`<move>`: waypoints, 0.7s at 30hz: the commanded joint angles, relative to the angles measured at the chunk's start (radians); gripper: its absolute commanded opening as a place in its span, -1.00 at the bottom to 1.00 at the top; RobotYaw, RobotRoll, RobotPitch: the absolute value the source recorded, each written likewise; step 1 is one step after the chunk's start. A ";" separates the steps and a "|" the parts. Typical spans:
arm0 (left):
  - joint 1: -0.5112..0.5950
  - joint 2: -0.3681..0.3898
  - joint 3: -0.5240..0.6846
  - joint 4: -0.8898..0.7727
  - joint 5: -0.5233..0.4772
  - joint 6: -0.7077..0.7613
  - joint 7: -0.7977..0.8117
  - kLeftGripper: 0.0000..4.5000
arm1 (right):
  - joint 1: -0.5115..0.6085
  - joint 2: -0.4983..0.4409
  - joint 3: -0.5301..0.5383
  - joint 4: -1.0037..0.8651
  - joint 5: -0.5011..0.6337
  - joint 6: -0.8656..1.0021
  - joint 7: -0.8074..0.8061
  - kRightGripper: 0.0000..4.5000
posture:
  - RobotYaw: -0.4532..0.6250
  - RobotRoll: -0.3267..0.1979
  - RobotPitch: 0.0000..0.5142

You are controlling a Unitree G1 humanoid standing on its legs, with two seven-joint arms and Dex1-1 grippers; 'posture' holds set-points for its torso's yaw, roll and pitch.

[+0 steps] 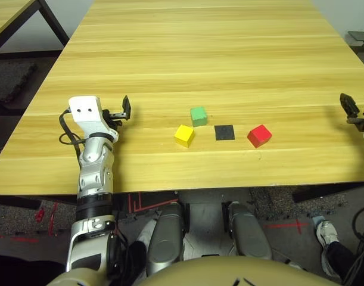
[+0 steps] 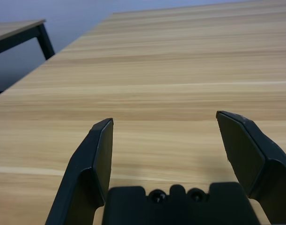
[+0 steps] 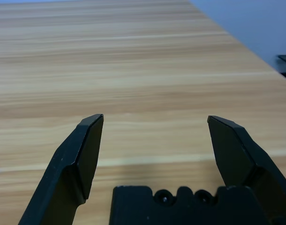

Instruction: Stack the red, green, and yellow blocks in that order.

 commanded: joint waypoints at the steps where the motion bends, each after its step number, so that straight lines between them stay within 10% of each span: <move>1: 0.029 -0.001 0.011 0.022 0.009 -0.013 0.028 1.00 | -0.004 0.001 0.024 0.006 -0.025 0.011 0.018 1.00 | 0.17 -0.29 -0.53; 11: 0.034 0.155 0.002 -0.354 -0.232 0.294 -0.186 1.00 | -0.143 -0.078 0.279 -0.085 -0.187 0.073 0.467 1.00 | 0.23 -0.31 -0.57; 15: -0.016 0.328 -0.064 -0.506 -0.361 0.547 -0.340 1.00 | -0.216 -0.110 0.498 -0.152 -0.287 0.027 0.807 1.00 | 0.31 -0.41 -0.69; 21: -0.128 0.388 -0.216 -0.630 -0.459 0.772 -0.420 1.00 | -0.347 -0.078 0.888 -0.125 -0.317 -0.077 0.836 1.00 | 0.44 -0.50 -0.75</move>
